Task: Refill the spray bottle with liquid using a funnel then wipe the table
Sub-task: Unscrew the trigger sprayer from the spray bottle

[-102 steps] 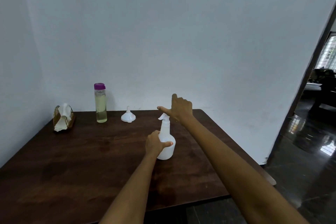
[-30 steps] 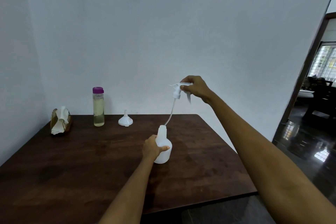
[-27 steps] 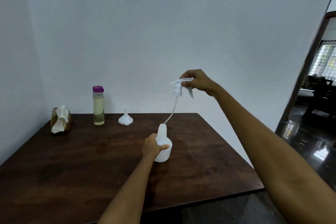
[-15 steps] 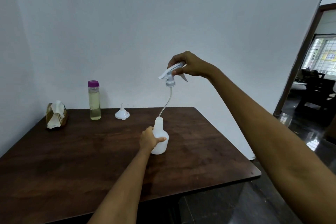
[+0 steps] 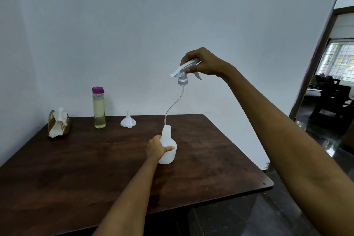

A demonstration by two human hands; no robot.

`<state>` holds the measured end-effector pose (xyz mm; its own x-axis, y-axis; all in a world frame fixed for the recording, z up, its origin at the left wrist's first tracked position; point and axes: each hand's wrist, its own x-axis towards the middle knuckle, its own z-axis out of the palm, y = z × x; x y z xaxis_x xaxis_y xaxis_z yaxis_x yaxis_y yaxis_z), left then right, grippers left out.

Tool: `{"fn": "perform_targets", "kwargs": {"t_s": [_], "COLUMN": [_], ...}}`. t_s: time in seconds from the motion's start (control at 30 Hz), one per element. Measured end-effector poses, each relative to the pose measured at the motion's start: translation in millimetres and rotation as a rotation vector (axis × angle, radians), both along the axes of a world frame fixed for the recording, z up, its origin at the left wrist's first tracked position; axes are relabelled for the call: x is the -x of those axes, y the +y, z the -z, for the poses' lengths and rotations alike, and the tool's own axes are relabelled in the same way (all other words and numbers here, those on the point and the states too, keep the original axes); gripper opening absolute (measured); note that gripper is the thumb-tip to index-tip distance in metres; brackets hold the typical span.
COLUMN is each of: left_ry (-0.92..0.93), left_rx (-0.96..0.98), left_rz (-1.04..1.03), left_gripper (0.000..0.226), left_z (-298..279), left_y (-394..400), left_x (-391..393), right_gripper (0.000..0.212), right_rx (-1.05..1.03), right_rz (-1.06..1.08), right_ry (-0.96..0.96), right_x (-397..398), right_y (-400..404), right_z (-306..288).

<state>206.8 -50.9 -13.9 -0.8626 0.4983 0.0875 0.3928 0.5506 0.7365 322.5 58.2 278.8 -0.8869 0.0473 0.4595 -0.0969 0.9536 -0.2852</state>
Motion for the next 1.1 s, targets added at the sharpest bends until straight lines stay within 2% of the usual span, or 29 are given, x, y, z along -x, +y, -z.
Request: {"fn": "perform_targets", "kwargs": {"t_s": [0.5, 0.7, 0.83, 1.1], "left_ry": [-0.008, 0.001, -0.002, 0.011], "left_rx": [-0.005, 0.003, 0.008, 0.022], "left_rz": [0.010, 0.016, 0.021, 0.017], "left_gripper": [0.079, 0.078, 0.080, 0.077], "left_z": [-1, 0, -1, -2], "left_y": [-1, -2, -2, -3], "left_x": [0, 0, -1, -2], "right_gripper": [0.016, 0.015, 0.017, 0.018], "right_rx": [0.133, 0.133, 0.141, 0.168], "right_rz": [-0.022, -0.001, 0.015, 0.043], "right_ry": [0.138, 0.141, 0.236, 0.298], "right_x": [-13, -17, -20, -28], "right_y": [13, 18, 22, 24], "right_z": [1, 8, 12, 16]}}
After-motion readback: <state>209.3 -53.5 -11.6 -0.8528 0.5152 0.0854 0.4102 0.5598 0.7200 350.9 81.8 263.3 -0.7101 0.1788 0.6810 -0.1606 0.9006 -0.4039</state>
